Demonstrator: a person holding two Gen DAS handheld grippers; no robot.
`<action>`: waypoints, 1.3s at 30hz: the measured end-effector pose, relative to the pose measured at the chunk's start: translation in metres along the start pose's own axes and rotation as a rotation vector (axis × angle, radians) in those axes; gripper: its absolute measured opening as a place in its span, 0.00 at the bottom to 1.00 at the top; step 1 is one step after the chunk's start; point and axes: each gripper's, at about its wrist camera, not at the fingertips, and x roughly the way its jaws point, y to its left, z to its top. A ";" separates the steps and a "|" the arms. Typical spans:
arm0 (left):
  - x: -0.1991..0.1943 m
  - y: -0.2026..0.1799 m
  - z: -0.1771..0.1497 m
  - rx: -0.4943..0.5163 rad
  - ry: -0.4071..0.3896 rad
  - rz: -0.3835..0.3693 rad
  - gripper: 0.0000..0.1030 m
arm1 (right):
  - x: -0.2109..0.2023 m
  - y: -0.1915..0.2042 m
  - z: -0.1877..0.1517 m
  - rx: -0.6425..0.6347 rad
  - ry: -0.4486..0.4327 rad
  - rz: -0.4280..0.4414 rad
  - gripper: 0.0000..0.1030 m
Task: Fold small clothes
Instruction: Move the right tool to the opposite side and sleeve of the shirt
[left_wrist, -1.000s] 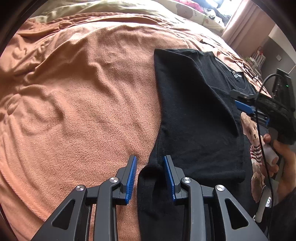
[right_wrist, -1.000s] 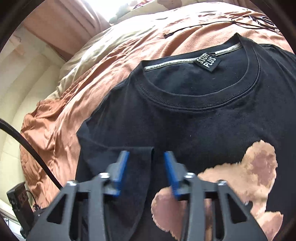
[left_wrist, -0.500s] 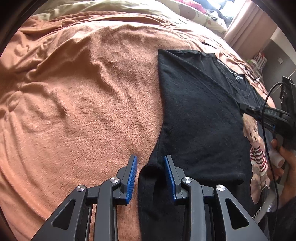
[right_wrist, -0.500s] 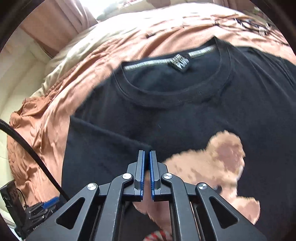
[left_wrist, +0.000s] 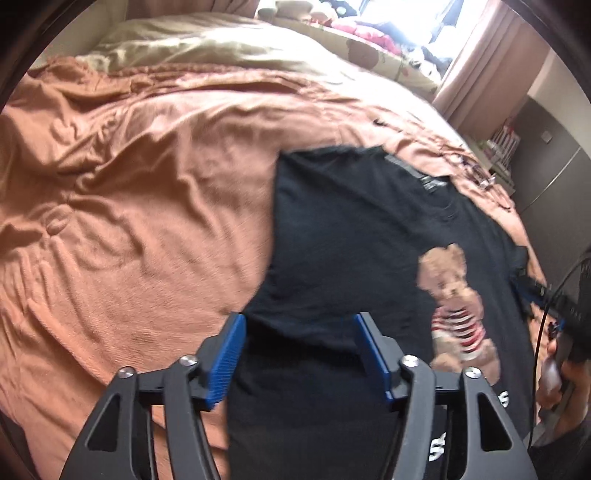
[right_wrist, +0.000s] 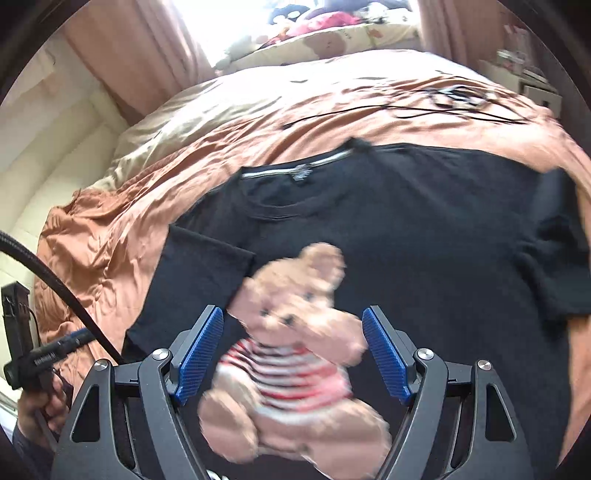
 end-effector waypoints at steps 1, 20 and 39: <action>-0.004 -0.009 0.000 0.008 -0.005 -0.003 0.63 | -0.011 -0.008 -0.003 0.010 -0.008 -0.011 0.75; -0.025 -0.162 -0.013 0.151 0.002 -0.066 0.66 | -0.156 -0.128 -0.064 0.255 -0.138 -0.041 0.75; 0.042 -0.299 -0.036 0.200 0.036 -0.137 0.66 | -0.148 -0.241 -0.103 0.488 -0.208 0.053 0.63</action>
